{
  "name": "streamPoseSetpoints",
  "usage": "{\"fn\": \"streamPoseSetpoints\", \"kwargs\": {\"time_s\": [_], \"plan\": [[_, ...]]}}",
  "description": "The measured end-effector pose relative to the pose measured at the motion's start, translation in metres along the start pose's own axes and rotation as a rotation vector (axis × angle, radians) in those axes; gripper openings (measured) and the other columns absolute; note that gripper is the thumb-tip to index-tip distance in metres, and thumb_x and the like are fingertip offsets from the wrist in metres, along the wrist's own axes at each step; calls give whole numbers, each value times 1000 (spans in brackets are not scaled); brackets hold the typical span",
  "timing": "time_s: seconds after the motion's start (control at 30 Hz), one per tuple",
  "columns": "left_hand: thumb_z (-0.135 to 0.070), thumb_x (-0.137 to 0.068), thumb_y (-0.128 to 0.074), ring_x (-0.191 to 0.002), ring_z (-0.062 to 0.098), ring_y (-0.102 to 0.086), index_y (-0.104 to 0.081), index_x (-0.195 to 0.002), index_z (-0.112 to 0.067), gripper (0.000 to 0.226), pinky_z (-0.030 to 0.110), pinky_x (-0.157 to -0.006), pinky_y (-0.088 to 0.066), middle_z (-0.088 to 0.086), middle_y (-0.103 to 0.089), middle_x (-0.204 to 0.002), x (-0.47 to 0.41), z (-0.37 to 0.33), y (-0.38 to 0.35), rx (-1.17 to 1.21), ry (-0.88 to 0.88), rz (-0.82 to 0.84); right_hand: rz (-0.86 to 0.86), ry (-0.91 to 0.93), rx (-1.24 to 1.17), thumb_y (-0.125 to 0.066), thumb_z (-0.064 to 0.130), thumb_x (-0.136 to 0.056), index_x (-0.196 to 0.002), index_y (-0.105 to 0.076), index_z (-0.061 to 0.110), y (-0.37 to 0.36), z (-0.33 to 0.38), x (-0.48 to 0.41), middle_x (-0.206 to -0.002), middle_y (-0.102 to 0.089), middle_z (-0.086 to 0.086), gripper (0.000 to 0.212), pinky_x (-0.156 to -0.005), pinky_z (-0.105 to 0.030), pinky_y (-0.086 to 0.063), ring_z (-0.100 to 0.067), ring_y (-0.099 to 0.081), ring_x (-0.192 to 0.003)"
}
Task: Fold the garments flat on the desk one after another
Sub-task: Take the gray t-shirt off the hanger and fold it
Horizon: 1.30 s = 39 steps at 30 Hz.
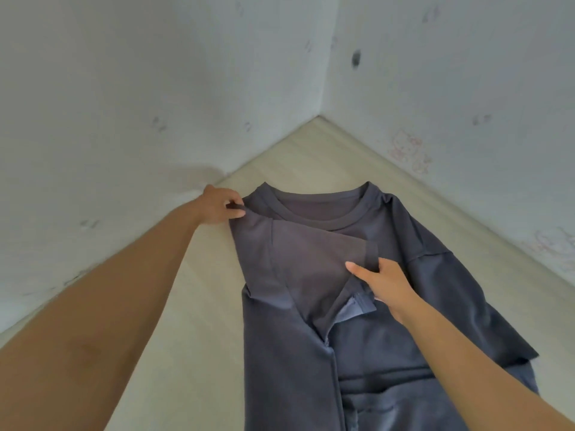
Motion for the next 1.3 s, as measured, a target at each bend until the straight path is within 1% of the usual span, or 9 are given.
{"fn": "streamPoseSetpoints", "kwargs": {"time_s": [0.1,0.27,0.5,0.6,0.73,0.83,1.0,1.2,1.3], "plan": [[-20,-96,-56,-92,16,-55,-56,-87,-28,12,23,-80,-40,2,-62,-93,3,-21,21,267,-119,14,-92,215,19,-66,24,-90,-101,-68,19,10,23,14,-90,-72,10,12,-70,-14,-51,0,-66,-86],[-40,-93,-57,-93,21,-40,-58,-95,-31,9,36,-83,-29,3,-60,-86,-10,-25,39,-206,-80,-291,-262,264,288,-58,21,-95,-96,-59,16,31,13,11,-82,-64,7,5,-71,-27,-46,-8,-61,-78],[-27,-89,-62,-106,30,-45,-52,-121,-18,35,38,-90,-37,10,-45,-116,16,-64,-10,-301,-53,-486,-158,-18,334,-79,20,-76,-128,-40,16,24,-5,11,-89,-51,14,65,-66,-22,-41,-9,-55,-83],[-31,-89,-61,-82,24,-54,-55,-100,-17,19,35,-72,-44,3,-47,-100,47,-94,-44,-136,-229,-422,67,-12,469,-83,4,-69,-147,-18,20,13,-12,15,-110,-40,5,102,-76,-23,-44,-17,-54,-96],[-62,-86,-47,-107,22,-55,-58,-117,-25,49,38,-91,-45,-2,-53,-116,93,-118,-103,-207,-354,-288,-34,112,554,-74,6,-80,-142,-38,19,33,-11,19,-100,-51,3,73,-63,-9,-40,-3,-51,-75],[-86,-76,-26,-147,31,-12,-22,-151,-32,93,54,-117,-10,2,-17,-159,107,-113,-153,-404,-254,-89,-170,157,483,-68,5,-85,-133,-48,15,47,-24,24,-97,-55,3,53,-65,-8,-41,-7,-57,-80],[-90,-62,-21,-144,31,25,12,-150,-35,110,54,-115,14,-1,28,-156,106,-117,-166,-401,-151,12,-147,212,527,-63,13,-90,-125,-54,18,56,-35,39,-108,-53,2,37,-76,-10,-40,-8,-53,-93],[-32,-97,-39,-149,18,3,-20,-152,-25,58,39,-118,9,-3,-10,-161,114,-189,-169,-251,-312,-99,-344,221,631,-65,26,-87,-124,-52,25,125,-39,70,-129,-47,4,39,-102,-35,-37,-21,-43,-123],[-59,-88,-10,-149,19,4,-14,-153,-28,72,42,-118,6,-2,-7,-161,117,-233,-192,-242,-311,-72,-206,84,970,-66,56,-78,-142,-32,32,140,-65,80,-145,-31,5,76,-106,-47,-34,-22,-31,-136]]}}
Point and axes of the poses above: each hand's wrist, its own x-axis away from the middle knuckle, its own y-axis out of the back of the hand, z = x × y, the point moved 8 cm from there along -x, towards the middle knuckle
